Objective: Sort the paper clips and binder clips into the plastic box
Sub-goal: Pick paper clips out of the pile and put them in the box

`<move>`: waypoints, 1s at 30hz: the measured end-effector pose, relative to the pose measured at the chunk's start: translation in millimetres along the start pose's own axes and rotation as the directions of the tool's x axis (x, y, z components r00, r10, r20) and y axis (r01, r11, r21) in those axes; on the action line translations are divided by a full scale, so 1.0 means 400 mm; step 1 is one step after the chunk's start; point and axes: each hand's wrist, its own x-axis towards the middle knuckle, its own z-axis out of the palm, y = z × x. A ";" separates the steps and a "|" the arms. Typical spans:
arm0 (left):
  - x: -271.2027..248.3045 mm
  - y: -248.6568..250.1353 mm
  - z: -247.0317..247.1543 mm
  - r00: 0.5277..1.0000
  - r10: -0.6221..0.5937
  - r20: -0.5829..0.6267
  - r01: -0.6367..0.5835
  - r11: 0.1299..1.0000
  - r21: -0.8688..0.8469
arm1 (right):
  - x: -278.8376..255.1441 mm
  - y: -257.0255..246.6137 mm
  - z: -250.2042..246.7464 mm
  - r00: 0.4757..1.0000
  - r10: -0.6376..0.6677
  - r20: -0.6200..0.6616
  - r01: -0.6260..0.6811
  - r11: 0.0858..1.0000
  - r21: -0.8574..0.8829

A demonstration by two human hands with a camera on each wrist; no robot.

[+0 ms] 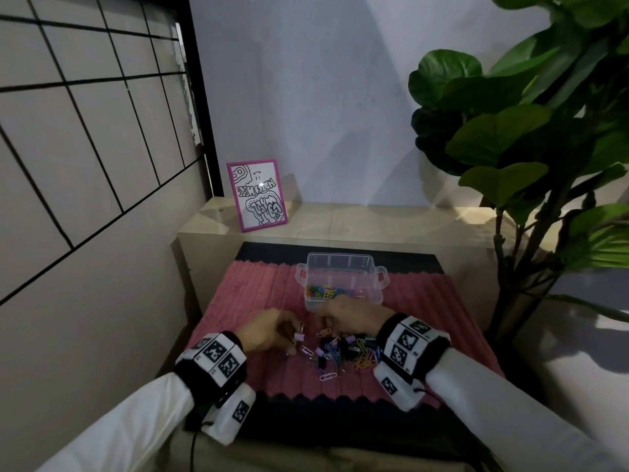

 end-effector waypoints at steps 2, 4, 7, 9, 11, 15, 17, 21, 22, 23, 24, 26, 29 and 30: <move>-0.002 0.000 -0.003 1.000 0.003 -0.012 -0.004 1.000 -0.017 | 0.000 -0.004 0.007 1.000 0.003 -0.024 -0.004 1.000 -0.024; -0.003 0.004 -0.005 1.000 0.012 -0.028 -0.012 1.000 0.001 | 0.000 -0.003 0.012 0.999 -0.004 -0.053 0.003 0.999 -0.035; -0.009 0.013 -0.017 0.997 0.031 -0.065 -0.032 0.999 -0.009 | -0.007 0.005 0.008 0.990 -0.023 -0.139 0.029 0.999 0.040; -0.010 0.017 -0.032 0.995 0.045 -0.094 -0.050 0.997 -0.052 | -0.015 0.013 0.002 0.985 0.005 -0.172 0.025 0.985 0.169; -0.013 0.024 -0.049 0.992 0.056 -0.113 -0.069 0.991 -0.113 | -0.026 0.021 -0.006 0.980 0.051 -0.192 0.008 0.955 0.295; 0.008 0.044 -0.090 0.973 0.112 -0.203 -0.146 0.976 -0.160 | -0.052 0.039 -0.005 0.970 0.101 -0.222 0.012 0.889 0.458; 0.039 0.057 -0.112 0.962 0.145 -0.233 -0.183 0.971 -0.153 | -0.069 0.048 0.003 0.964 0.134 -0.229 0.012 0.839 0.544; 0.126 0.102 -0.139 0.951 0.137 -0.278 -0.197 0.959 -0.203 | -0.110 0.074 0.019 0.936 0.204 -0.287 0.050 0.730 0.681; 0.147 0.115 -0.142 0.954 0.134 -0.269 -0.198 0.954 -0.226 | -0.122 0.083 0.017 0.925 0.213 -0.313 0.068 0.719 0.691; 0.169 0.125 -0.143 0.958 0.138 -0.252 -0.203 0.947 -0.251 | -0.132 0.091 0.014 0.914 0.220 -0.341 0.088 0.713 0.696; 0.189 0.134 -0.142 0.965 0.133 -0.225 -0.192 0.946 -0.262 | -0.141 0.100 0.010 0.902 0.225 -0.369 0.105 0.714 0.693; 0.221 0.139 -0.134 0.977 0.115 -0.181 -0.156 0.960 -0.233 | -0.154 0.120 -0.003 0.871 0.239 -0.430 0.126 0.737 0.664; 0.251 0.127 -0.114 0.988 0.068 -0.135 -0.091 0.982 -0.168 | -0.147 0.148 -0.021 0.833 0.290 -0.471 0.135 0.719 0.682; 0.251 0.121 -0.110 0.991 0.063 -0.116 -0.080 0.986 -0.147 | -0.141 0.156 -0.025 0.826 0.308 -0.472 0.133 0.708 0.693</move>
